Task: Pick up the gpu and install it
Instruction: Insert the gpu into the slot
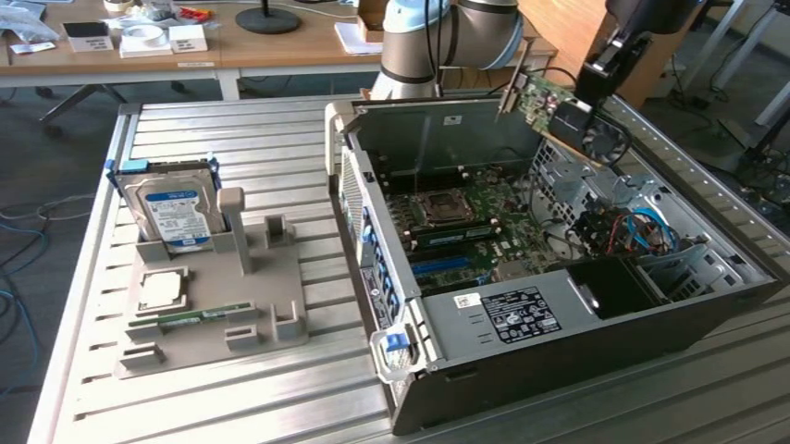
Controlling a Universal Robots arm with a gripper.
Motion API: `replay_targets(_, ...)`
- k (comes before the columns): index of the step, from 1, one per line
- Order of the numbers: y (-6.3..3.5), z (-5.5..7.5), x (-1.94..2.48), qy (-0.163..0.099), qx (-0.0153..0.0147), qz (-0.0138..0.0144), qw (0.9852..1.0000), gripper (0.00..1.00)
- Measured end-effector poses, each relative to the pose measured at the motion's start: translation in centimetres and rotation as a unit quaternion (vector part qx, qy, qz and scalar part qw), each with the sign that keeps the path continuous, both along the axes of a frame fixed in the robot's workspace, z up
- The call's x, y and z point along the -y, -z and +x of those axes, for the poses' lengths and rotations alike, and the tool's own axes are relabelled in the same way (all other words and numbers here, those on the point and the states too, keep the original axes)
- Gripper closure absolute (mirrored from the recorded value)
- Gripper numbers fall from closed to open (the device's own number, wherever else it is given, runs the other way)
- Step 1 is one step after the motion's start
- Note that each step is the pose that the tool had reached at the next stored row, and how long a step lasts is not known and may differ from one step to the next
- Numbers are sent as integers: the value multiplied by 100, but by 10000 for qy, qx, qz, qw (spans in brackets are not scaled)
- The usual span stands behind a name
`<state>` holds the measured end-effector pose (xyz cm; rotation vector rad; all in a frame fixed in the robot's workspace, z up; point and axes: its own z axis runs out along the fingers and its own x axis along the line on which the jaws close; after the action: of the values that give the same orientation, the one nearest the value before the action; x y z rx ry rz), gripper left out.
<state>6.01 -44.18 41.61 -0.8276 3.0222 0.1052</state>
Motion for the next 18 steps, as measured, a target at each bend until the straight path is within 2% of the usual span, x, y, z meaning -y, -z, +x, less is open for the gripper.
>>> replay_targets(5,1,0,0,-362,0,1,9993,73)
replay_targets(10,1,0,0,-728,0,1,9973,73)
replay_targets(14,1,0,0,-1015,0,1,9948,73)
replay_targets(18,1,0,0,-1352,0,1,9908,73)
